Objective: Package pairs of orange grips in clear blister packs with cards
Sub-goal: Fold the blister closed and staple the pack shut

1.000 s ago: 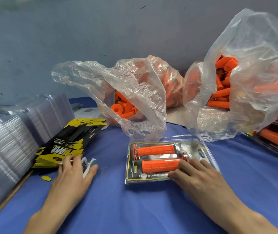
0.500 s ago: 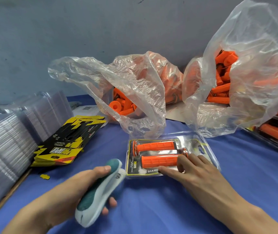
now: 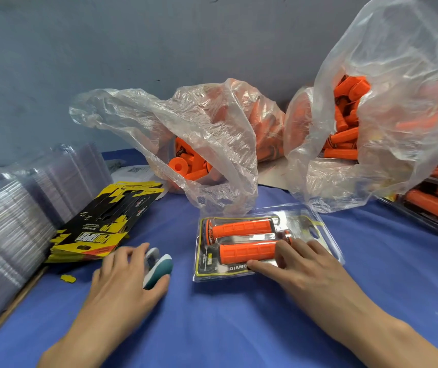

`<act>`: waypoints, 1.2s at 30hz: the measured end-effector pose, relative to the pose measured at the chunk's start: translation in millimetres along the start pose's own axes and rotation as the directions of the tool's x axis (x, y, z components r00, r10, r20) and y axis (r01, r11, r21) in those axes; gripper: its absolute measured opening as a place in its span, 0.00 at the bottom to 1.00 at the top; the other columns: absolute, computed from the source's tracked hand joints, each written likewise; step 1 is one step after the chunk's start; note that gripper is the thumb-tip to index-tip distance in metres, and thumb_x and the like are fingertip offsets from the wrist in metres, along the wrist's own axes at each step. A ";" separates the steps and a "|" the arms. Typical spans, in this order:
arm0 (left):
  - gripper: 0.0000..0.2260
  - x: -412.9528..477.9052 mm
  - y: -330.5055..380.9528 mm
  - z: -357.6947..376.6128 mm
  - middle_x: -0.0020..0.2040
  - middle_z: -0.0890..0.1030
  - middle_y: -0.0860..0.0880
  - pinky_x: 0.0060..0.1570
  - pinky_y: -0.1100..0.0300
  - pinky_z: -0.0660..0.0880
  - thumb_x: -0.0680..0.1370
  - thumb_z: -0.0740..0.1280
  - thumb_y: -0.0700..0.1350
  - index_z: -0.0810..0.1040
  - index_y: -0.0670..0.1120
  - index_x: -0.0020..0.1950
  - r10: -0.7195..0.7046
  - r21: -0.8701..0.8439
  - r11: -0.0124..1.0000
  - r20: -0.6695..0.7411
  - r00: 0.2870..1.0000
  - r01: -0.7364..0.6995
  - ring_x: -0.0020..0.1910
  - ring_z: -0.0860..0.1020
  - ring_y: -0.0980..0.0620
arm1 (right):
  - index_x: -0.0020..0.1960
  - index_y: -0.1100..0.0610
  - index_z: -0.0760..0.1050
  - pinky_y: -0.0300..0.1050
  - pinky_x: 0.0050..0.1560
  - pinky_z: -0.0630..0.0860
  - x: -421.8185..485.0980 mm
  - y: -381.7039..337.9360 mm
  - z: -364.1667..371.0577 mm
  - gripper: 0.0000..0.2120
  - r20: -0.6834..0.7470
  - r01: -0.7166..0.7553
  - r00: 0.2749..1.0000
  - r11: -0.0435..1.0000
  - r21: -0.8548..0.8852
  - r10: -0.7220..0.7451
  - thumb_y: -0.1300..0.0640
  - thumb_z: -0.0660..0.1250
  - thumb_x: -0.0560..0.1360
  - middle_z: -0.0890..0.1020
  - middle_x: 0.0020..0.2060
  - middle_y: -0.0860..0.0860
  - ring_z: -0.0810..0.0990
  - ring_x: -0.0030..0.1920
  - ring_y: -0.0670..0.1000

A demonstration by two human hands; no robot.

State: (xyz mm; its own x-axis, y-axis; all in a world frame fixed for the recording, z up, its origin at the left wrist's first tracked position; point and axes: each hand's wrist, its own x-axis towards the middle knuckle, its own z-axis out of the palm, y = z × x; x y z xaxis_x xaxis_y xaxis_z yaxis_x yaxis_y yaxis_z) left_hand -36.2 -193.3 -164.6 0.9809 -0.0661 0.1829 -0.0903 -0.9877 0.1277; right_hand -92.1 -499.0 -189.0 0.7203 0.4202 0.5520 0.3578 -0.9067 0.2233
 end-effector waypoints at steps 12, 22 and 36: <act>0.09 18.4 74.4 8.8 0.39 0.83 0.46 0.34 0.61 0.79 0.81 0.63 0.39 0.82 0.37 0.46 0.033 -0.799 0.388 0.510 0.860 0.459 0.32 0.77 0.54 | 0.63 0.44 0.76 0.49 0.39 0.73 -4.5 3.5 -2.1 0.26 0.001 0.008 1.000 1.000 0.025 -0.008 0.63 0.56 0.70 0.74 0.42 0.48 0.75 0.40 0.54; 0.07 16.0 76.7 5.3 0.42 0.83 0.41 0.31 0.64 0.78 0.80 0.64 0.38 0.80 0.37 0.47 0.053 -0.785 0.308 0.578 0.814 0.537 0.34 0.76 0.52 | 0.53 0.50 0.80 0.48 0.37 0.74 -1.7 -5.2 -8.4 0.15 -0.074 0.076 0.994 0.997 0.017 -0.075 0.64 0.62 0.73 0.76 0.41 0.48 0.75 0.37 0.52; 0.10 -11.4 74.5 14.9 0.50 0.76 0.56 0.47 0.57 0.70 0.78 0.63 0.57 0.75 0.55 0.56 0.609 -0.063 0.737 -0.367 0.703 -0.672 0.47 0.74 0.53 | 0.50 0.51 0.81 0.47 0.37 0.76 1.8 -11.3 -4.3 0.14 -0.110 0.071 0.992 0.995 0.065 -0.064 0.62 0.59 0.75 0.78 0.42 0.48 0.77 0.38 0.52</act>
State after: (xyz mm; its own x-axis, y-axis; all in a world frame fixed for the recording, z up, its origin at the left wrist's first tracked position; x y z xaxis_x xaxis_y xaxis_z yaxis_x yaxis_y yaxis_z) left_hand -51.5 -268.3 -171.7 0.5710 -0.5962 0.5643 -0.7370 -0.6751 0.0325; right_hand -97.4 -488.2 -187.1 0.6260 0.4707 0.6217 0.4460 -0.8701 0.2098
